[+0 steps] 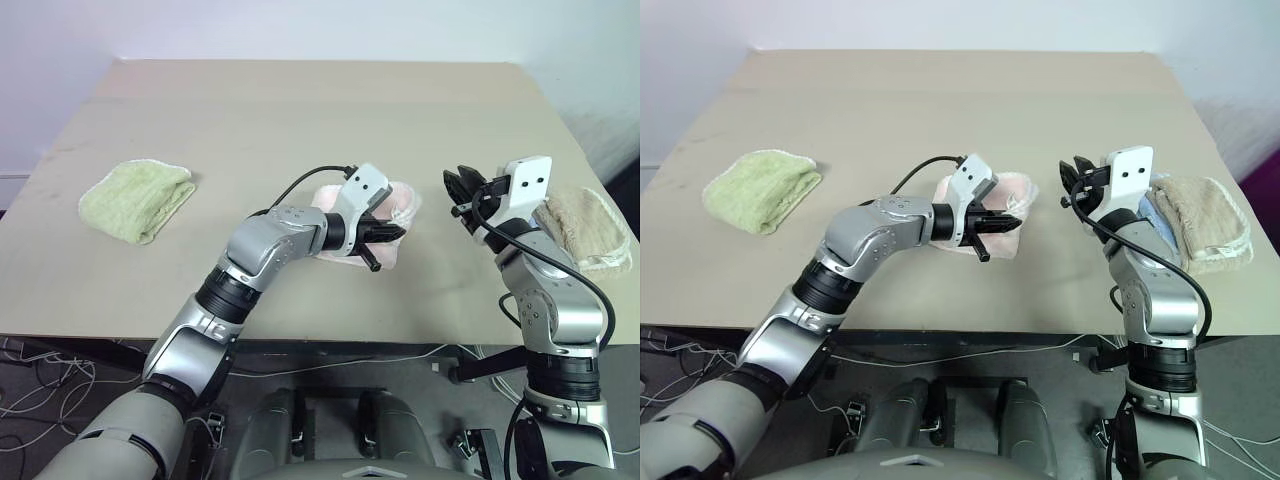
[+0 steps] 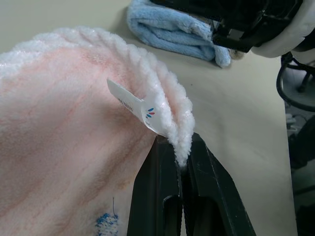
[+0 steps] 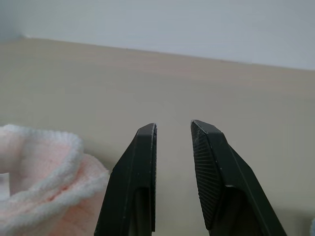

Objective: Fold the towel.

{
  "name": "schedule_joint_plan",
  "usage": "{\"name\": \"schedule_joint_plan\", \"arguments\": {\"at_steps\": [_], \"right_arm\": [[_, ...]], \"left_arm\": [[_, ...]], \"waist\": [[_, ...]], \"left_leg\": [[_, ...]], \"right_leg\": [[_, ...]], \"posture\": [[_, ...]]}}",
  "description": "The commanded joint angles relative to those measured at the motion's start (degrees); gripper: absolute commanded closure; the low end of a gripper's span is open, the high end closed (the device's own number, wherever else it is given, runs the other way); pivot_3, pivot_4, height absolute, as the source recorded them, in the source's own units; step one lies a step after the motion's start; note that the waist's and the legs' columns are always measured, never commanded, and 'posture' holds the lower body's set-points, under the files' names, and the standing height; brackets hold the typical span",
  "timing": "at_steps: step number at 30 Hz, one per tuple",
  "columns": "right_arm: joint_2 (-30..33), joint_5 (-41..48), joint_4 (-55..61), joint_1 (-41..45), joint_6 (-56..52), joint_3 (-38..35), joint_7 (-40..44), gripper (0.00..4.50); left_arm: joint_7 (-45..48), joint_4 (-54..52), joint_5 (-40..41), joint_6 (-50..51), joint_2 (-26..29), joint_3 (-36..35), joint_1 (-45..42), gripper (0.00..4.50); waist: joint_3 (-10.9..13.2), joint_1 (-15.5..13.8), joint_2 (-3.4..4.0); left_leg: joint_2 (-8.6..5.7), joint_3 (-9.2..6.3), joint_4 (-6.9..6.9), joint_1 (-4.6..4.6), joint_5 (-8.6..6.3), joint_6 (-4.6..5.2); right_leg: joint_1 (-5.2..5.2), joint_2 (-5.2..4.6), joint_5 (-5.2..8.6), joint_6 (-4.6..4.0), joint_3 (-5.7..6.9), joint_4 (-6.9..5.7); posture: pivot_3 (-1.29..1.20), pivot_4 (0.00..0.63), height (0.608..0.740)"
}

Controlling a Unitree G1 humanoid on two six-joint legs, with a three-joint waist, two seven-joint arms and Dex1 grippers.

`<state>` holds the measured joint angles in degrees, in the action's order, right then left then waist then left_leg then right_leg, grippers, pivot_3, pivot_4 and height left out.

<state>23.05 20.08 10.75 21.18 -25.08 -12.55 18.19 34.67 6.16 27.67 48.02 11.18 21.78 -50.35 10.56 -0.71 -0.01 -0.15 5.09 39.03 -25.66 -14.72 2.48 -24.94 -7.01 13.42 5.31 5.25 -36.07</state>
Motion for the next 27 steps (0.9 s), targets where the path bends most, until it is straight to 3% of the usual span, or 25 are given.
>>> {"name": "schedule_joint_plan", "arguments": {"at_steps": [1,4,13,16,19,23,27], "right_arm": [[-0.1,0.7,2.1,0.6,0.9,-1.1,-0.2,3.38],[-0.2,0.6,1.6,0.9,1.0,-0.6,0.1,3.38],[0.1,0.7,1.1,2.0,0.6,0.6,1.3,3.38],[0.4,1.0,2.1,1.6,-0.6,1.6,2.4,3.38],[1.0,1.2,3.2,0.5,-2.4,3.6,4.4,3.54],[0.3,2.3,4.4,-0.1,-4.1,5.8,6.3,4.50],[-1.5,2.5,4.5,-0.5,-6.9,10.9,8.0,4.50]], "left_arm": [[1.9,-1.6,-1.0,0.0,-0.1,-0.9,-0.4,4.26],[2.8,-3.4,-0.6,0.9,0.1,-2.3,0.8,3.52],[0.9,-8.1,6.5,6.8,-1.6,-14.3,3.7,0.43],[-1.7,-7.8,6.8,6.5,-1.1,-18.9,3.8,0.43],[-3.6,-4.8,2.2,2.2,1.7,-19.7,4.4,0.41],[-4.6,0.4,-1.4,-3.0,3.2,-20.3,5.2,1.29],[-1.3,1.9,-2.9,-6.9,2.6,-18.6,6.2,2.70]], "waist": [[0.0,0.0,0.00],[0.0,0.0,0.00],[0.0,0.0,0.00],[0.0,0.0,0.00],[0.0,0.0,0.00],[0.0,0.0,0.00],[0.0,0.0,-0.01]], "left_leg": [[0.00,0.00,0.01,0.01,-0.01,0.01],[0.00,-0.01,0.03,0.01,-0.06,0.11],[0.01,-0.04,0.08,0.02,0.01,0.00],[0.01,-0.05,0.09,0.07,0.01,0.00],[0.00,-0.05,0.09,0.12,0.01,0.00],[0.00,-0.05,0.09,0.21,0.01,0.00],[0.00,-0.06,0.10,0.19,0.00,0.01]], "right_leg": [[0.00,0.00,0.00,0.00,0.00,-0.02],[0.01,0.00,0.00,0.01,0.00,-0.03],[0.04,0.00,-0.01,0.02,0.00,-0.06],[0.09,0.01,-0.02,0.03,0.00,-0.07],[0.13,0.03,-0.02,0.03,0.00,-0.09],[0.22,0.05,-0.03,0.04,0.01,-0.09],[0.22,0.04,-0.04,0.06,0.02,-0.08]], "posture": [[0.00,0.150,0.701],[0.00,0.150,0.701],[0.00,0.150,0.701],[0.00,0.150,0.701],[0.00,0.150,0.701],[0.00,0.150,0.701],[0.00,0.150,0.701]]}}
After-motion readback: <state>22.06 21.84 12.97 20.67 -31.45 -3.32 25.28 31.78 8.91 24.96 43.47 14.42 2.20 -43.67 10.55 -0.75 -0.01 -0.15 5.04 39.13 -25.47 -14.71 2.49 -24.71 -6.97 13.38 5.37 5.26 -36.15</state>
